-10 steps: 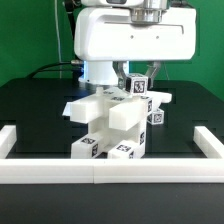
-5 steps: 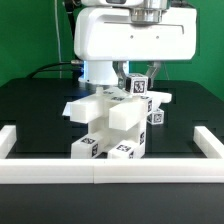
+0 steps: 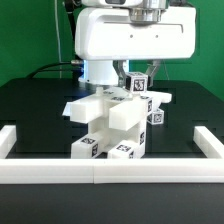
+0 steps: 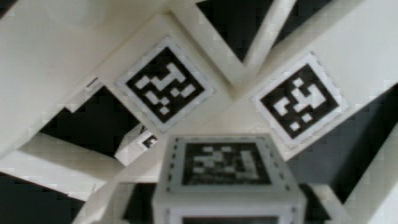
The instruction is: Assemble chair
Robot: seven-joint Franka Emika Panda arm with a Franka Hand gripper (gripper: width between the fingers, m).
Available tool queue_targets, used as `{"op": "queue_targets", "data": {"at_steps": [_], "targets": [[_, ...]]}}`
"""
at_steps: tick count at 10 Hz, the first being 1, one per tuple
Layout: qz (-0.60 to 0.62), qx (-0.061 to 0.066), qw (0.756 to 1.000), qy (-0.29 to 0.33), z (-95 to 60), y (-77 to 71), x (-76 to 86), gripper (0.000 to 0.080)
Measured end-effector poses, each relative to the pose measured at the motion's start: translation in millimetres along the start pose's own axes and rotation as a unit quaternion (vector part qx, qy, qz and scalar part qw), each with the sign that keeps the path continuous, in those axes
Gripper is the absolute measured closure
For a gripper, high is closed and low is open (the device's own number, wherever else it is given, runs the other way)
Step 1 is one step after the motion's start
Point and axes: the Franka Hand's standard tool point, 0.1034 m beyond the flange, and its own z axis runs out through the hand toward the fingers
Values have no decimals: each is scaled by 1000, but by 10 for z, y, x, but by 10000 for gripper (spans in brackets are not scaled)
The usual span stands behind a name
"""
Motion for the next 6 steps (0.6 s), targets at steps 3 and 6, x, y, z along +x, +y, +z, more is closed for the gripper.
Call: {"op": "queue_targets", "data": {"at_steps": [3,6], "targets": [[0,-4,1000,6,3,8,21,524],[0,-7,1000,12,2,5,50,524]]}}
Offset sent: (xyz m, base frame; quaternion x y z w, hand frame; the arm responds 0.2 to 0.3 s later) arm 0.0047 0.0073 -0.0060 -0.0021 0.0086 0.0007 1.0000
